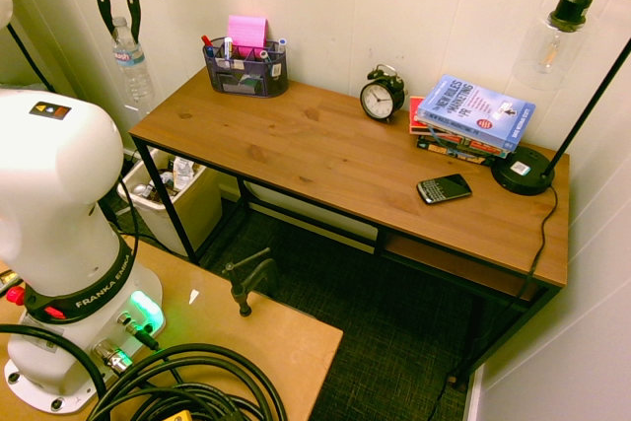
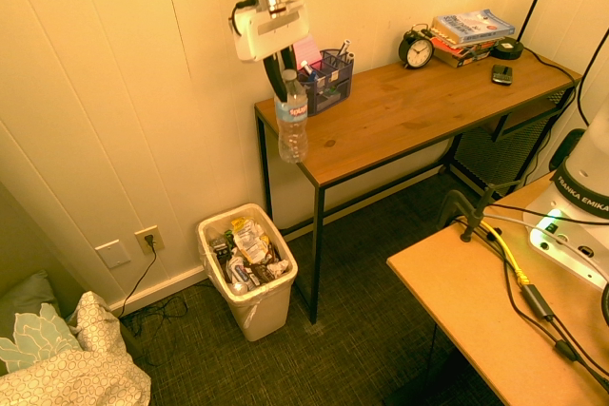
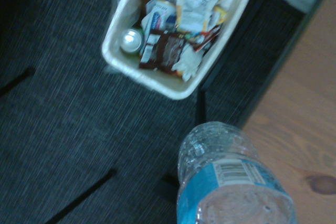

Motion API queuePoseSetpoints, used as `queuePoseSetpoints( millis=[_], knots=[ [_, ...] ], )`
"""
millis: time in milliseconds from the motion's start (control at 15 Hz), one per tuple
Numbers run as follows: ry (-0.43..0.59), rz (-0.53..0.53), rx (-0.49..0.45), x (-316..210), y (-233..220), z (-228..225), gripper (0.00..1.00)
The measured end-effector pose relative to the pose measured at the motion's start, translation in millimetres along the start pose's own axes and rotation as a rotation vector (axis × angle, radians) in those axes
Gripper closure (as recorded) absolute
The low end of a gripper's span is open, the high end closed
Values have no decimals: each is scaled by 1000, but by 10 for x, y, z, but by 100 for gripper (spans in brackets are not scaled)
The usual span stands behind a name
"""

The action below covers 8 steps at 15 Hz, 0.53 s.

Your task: Throw the bottle in the trash bin

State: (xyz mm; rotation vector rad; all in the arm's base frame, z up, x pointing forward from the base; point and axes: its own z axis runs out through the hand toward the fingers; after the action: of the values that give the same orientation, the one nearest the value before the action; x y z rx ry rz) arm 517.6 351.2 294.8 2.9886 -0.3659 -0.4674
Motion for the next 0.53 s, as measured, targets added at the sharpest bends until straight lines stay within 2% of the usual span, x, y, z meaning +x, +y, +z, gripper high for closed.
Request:
queuePoseSetpoints(
  millis=[267,333,533],
  knots=[
    [-176,-105,-27,120,-542,387,100],
    [-202,-117,-29,132,-651,427,0],
    [-215,-132,-18,280,-868,382,0]
  ],
)
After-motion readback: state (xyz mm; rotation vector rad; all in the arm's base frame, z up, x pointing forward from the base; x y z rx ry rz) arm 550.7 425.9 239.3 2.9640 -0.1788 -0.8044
